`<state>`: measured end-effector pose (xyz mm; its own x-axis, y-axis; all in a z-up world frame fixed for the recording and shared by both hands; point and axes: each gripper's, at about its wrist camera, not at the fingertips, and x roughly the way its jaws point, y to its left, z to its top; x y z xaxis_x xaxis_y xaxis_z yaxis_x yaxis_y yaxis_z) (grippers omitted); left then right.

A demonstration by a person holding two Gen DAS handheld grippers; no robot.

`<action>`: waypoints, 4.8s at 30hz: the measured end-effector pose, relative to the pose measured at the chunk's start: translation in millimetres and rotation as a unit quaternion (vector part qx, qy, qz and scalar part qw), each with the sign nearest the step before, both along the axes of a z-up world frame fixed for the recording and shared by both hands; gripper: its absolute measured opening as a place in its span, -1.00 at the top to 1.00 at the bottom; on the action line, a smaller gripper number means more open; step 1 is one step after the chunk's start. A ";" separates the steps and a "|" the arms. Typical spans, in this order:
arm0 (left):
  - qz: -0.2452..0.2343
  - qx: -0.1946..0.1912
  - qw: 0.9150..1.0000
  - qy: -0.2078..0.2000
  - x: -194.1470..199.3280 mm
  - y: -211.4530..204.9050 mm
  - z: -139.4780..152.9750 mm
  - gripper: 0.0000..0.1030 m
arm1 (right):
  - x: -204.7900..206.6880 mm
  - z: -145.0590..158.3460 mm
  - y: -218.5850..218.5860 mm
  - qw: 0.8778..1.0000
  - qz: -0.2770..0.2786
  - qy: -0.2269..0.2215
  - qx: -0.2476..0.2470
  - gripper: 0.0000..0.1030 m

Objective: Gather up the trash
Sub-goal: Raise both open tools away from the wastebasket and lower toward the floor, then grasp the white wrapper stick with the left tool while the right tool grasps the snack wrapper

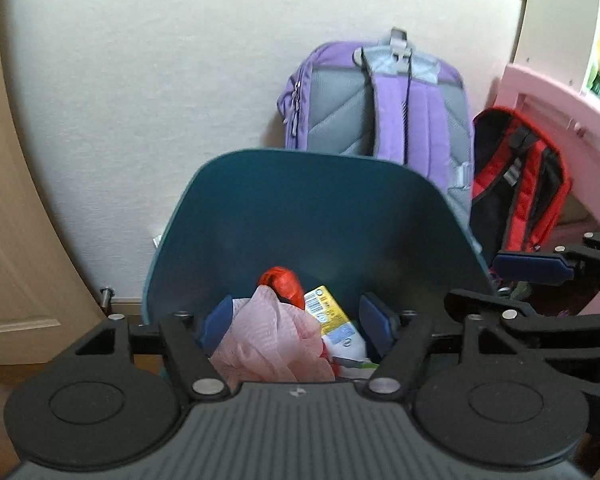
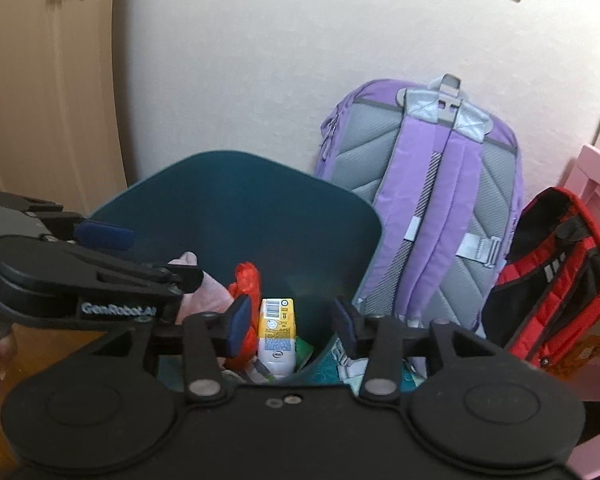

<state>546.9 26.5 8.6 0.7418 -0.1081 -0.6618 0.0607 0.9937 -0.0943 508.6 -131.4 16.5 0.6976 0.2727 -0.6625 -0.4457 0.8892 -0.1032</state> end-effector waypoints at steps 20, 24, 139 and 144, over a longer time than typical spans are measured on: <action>-0.001 0.010 0.999 -0.036 -143.8 6.8 42.9 -0.43 | -127.8 42.0 -24.1 0.999 0.027 -0.019 0.036 -0.19; -0.003 0.016 0.999 -0.039 -173.0 8.3 38.1 -0.54 | -151.7 35.8 -29.8 0.999 0.033 -0.013 0.038 -0.23; -0.376 0.142 0.863 0.307 -190.5 28.5 -629.6 0.58 | -127.1 -649.1 -8.2 0.882 0.172 0.365 -0.244 0.31; -0.345 0.107 0.878 0.314 -185.9 36.4 -612.7 0.61 | -132.0 -626.9 -11.9 0.887 0.157 0.366 -0.235 0.40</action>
